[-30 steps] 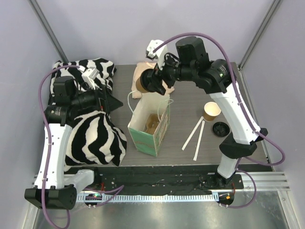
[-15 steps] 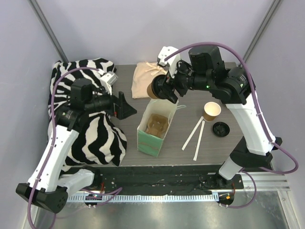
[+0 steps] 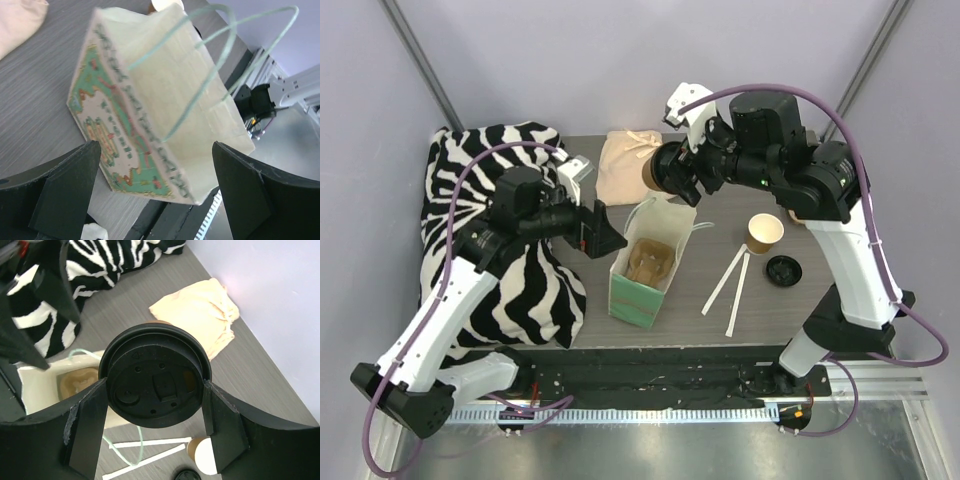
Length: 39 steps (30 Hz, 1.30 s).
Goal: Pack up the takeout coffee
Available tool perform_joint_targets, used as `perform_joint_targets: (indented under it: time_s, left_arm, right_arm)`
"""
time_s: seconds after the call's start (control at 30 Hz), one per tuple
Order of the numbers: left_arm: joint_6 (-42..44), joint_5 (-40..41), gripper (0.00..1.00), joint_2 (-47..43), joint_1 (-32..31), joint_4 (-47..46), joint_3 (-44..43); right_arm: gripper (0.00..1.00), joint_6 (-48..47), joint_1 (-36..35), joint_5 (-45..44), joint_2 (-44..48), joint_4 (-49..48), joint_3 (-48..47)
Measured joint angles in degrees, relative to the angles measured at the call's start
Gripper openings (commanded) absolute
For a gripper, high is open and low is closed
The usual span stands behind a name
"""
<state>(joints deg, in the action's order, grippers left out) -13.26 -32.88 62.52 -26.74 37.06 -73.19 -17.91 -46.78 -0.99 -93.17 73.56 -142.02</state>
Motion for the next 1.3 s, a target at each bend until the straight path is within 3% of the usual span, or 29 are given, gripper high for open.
perform_joint_targets:
  time_s: [0.2,0.4,0.6,0.7,1.0,1.3]
  left_arm:
    - [0.5,6.2,0.94,1.6,-5.0,-0.3,-0.8]
    - [0.4,13.0,0.80,4.7,-5.8,-0.4,-1.0]
    - [0.3,14.7,0.52,7.5,-6.8,-0.4,-2.3]
    - [0.0,14.8,0.34,7.6,-7.2,-0.4,-2.6]
    - [1.5,11.9,0.05,7.9,-8.0,-0.7,-2.7]
    - [3.7,6.5,0.00,7.8,-8.1,-2.6,-2.7]
  right_arm:
    - [0.49,0.2,0.0,-2.8,2.7,-0.6,2.2]
    - [0.46,0.5,0.0,-3.7,6.8,-0.7,5.4]
    - [0.44,0.5,0.0,-0.5,8.9,-0.5,11.0]
    - [0.44,0.2,0.0,1.4,8.9,-0.4,14.3]
    - [0.43,-0.8,0.0,6.7,8.7,-0.3,19.6]
    - [0.42,-3.8,0.0,12.5,10.2,-3.7,25.4]
